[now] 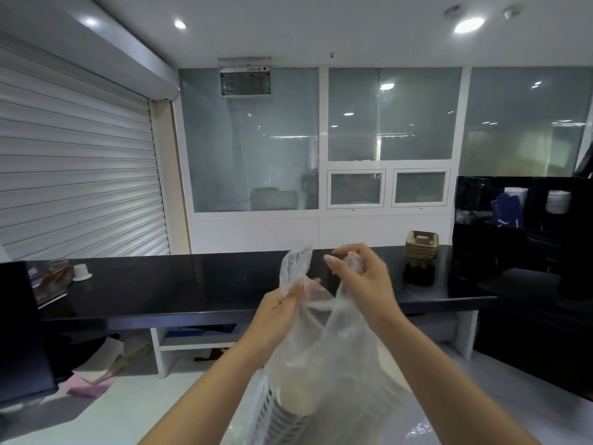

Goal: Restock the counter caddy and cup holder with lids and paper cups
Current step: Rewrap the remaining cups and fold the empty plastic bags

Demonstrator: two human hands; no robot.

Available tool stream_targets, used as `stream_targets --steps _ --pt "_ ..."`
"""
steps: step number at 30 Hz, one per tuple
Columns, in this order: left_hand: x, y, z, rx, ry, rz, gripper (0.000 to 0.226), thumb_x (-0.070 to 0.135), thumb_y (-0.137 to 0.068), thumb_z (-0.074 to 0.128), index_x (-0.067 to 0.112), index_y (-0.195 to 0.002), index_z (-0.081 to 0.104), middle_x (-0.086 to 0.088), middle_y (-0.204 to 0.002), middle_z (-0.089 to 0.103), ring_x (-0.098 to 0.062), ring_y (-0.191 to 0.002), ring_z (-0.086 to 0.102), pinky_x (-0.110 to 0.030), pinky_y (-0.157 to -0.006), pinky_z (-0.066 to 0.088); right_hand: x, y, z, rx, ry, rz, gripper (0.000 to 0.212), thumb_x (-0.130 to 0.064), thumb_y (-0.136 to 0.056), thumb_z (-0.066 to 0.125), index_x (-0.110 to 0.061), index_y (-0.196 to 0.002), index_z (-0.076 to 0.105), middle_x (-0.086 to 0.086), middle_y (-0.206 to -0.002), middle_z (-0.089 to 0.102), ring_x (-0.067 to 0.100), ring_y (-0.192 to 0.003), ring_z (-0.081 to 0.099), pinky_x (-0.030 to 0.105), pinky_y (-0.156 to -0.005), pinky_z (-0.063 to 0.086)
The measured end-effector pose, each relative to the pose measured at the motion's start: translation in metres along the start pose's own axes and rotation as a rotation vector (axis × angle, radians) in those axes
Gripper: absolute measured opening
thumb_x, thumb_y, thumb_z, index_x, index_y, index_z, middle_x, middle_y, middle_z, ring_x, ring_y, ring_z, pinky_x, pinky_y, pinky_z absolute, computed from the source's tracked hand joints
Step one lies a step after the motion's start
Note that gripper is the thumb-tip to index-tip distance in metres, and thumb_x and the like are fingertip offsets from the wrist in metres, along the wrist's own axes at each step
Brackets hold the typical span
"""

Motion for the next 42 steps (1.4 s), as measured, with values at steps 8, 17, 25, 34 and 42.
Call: stream_targets --steps 8,17,25,34,42 --pt "-0.007 -0.002 -0.031 0.342 0.347 -0.224 0.048 0.052 -0.1 0.036 0.022 -0.098 0.073 -0.007 -0.092 0.075 -0.025 -0.091 0.069 -0.043 -0.088 0.054 0.009 0.045 0.062 -0.65 0.805 -0.142 0.096 -0.074 -0.058 0.071 -0.041 -0.139 0.033 -0.02 -0.135 0.043 0.003 -0.117 0.05 0.029 -0.099 0.044" --pt "-0.035 -0.012 -0.014 0.28 0.842 -0.4 0.044 0.044 -0.097 0.045 0.001 -0.108 0.052 -0.019 -0.098 0.069 -0.035 -0.094 0.064 -0.051 -0.085 0.049 0.04 0.034 0.06 -0.438 0.583 0.011 0.015 -0.018 -0.092 0.058 -0.032 -0.088 0.061 -0.013 -0.077 0.064 -0.002 -0.066 0.057 0.026 -0.064 0.05" --pt "-0.014 -0.003 0.01 -0.06 0.439 -0.129 0.049 0.046 -0.081 0.061 0.018 -0.121 0.062 -0.012 -0.121 0.063 -0.024 -0.104 0.064 -0.043 -0.091 0.052 0.06 0.009 0.025 -0.167 -0.134 0.347 0.017 -0.014 -0.093 0.057 -0.004 -0.094 0.071 0.019 -0.09 0.07 0.022 -0.079 0.066 0.036 -0.076 0.055" --pt "0.005 0.0 0.008 -0.033 -0.028 0.201 0.038 0.059 -0.094 0.045 0.045 -0.128 0.054 0.01 -0.129 0.061 -0.009 -0.116 0.06 -0.04 -0.098 0.05 0.074 0.018 0.039 -0.24 -0.355 0.51 0.023 -0.02 -0.09 0.064 -0.001 -0.1 0.072 0.013 -0.09 0.07 0.02 -0.08 0.067 0.03 -0.072 0.056" --pt "-0.01 -0.022 -0.006 0.142 0.926 -0.166 0.042 0.039 -0.101 0.041 0.016 -0.066 0.048 -0.001 -0.053 0.053 -0.021 -0.069 0.065 -0.041 -0.081 0.051 0.064 0.011 0.037 -0.309 -0.328 0.407 0.006 -0.017 -0.081 0.075 -0.012 -0.081 0.072 0.008 -0.079 0.064 0.018 -0.076 0.061 0.031 -0.074 0.053"
Point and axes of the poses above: each hand's wrist, its own y-axis away from the middle knuckle, its own z-axis out of the palm, x = y × z, the point moved 10 cm from there along -y, towards the middle knuckle
